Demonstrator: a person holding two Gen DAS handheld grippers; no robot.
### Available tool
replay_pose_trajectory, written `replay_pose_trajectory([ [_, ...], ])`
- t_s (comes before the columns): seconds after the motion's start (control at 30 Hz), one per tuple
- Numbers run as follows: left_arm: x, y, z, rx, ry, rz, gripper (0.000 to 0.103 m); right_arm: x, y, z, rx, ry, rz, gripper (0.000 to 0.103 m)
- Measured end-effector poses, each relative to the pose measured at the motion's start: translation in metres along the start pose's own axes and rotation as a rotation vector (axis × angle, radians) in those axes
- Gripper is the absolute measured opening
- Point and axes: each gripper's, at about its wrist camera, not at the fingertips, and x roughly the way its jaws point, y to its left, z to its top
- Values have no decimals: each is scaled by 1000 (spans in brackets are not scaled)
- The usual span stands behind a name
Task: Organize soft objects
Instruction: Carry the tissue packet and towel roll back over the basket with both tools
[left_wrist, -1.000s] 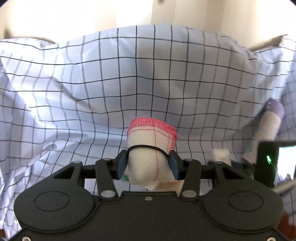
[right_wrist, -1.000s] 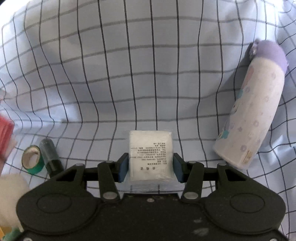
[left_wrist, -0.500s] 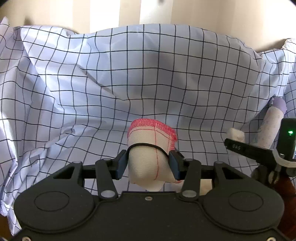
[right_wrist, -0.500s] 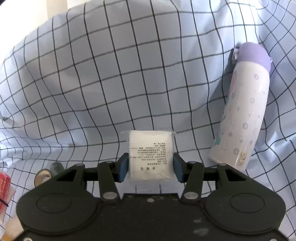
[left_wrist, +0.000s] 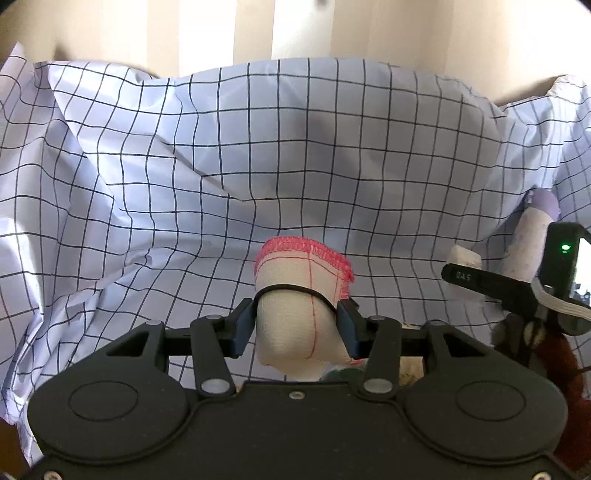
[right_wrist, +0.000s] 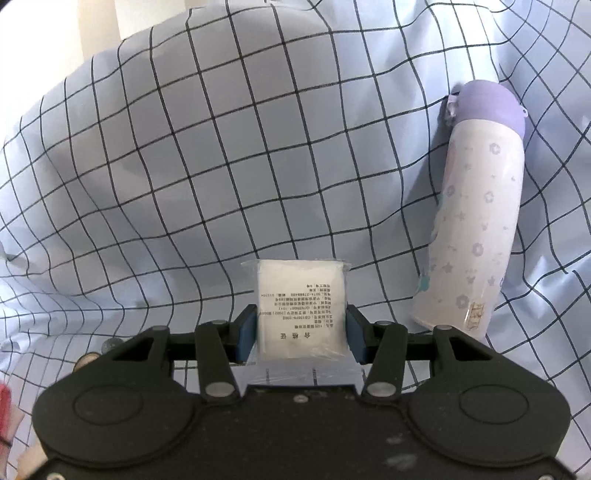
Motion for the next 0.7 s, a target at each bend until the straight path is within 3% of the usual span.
replay_pose_trajectory([
  [0.37, -46, 0, -21, 5, 18, -38, 48, -25, 4, 7, -79, -6, -19, 49],
  [0.7, -91, -10, -42, -1, 12, -63, 48, -116, -15, 8, -63, -55, 79, 49],
])
